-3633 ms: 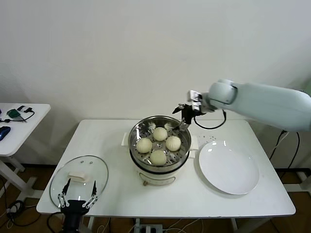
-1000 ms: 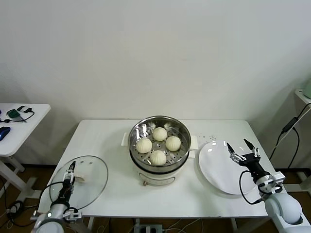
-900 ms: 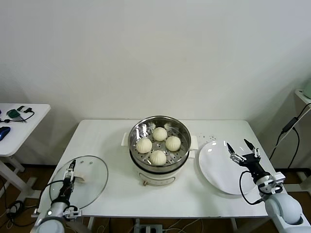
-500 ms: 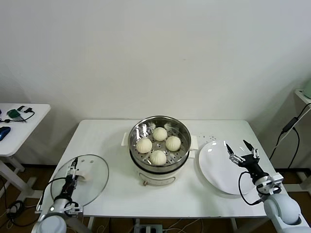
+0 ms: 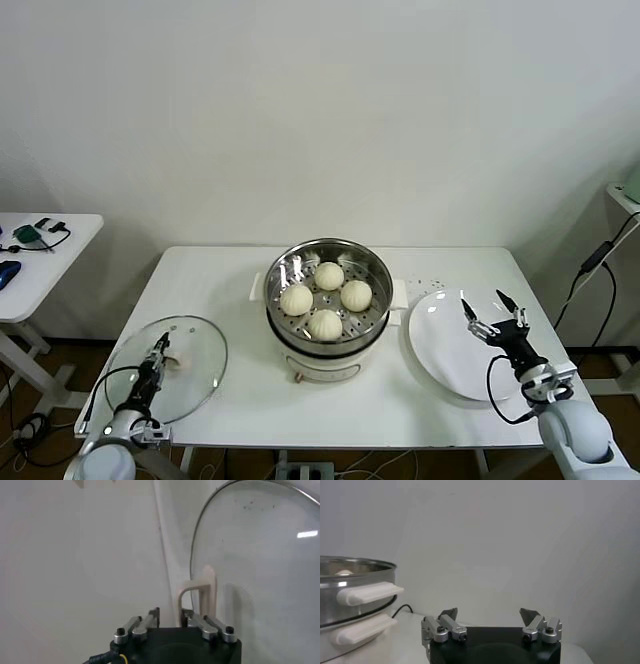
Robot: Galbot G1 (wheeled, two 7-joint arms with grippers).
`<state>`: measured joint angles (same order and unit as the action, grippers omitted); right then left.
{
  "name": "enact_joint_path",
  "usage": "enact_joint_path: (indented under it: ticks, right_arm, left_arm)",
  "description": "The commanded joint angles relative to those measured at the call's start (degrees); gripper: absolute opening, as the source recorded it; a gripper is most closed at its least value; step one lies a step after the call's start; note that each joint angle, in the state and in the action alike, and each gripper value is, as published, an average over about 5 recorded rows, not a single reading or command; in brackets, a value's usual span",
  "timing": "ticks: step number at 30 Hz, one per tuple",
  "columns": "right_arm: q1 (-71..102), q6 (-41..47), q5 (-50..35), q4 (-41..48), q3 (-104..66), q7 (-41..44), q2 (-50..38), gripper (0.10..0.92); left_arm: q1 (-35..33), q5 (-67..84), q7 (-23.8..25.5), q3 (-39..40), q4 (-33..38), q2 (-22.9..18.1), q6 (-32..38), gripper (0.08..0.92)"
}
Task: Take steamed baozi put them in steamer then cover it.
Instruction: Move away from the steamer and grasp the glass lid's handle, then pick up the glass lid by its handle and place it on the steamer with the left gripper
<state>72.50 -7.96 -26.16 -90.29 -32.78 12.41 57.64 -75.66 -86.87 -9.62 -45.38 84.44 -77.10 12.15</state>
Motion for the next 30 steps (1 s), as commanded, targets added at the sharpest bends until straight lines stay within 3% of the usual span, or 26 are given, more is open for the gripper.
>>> enact_joint_path:
  ticks: [1,7,14,20,24,30]
  right_arm:
    - [-0.36,-0.24,1.07,0.56,0.02,0.10,0.07,0.823]
    - [-0.66,-0.30,1.15,0.84,0.02,0.16,-0.24,0.823]
    - [-1.15,-0.54,1.67,1.48,0.27,0.23,-0.31,0.823]
    - [-1.98,-0.52,2.13,2.06,0.82,0.23,-0.52,0.823]
    - [-2.70,-0.48,2.66,2.52,1.31,0.20,-0.59,0.823]
    - [-3.97,-0.49,4.02,3.61,2.35,0.16,-0.37,0.823]
  left_arm:
    - [-1.01,3.71,0.45,0.22,2.37,0.51,1.69,0.274]
    - [-5.62,10.42,0.97,1.29,11.38,2.10,-4.17,0.149]
    - [-12.92,13.84,0.08,2.89,24.87,4.56,-16.19,0.146]
    - [-16.94,13.42,0.32,6.83,37.26,9.90,-30.93,0.146]
    - [-16.09,13.18,1.76,12.80,42.26,15.41,-40.57,0.146]
    - [-6.74,13.47,6.47,25.97,42.55,23.65,-51.19,0.146]
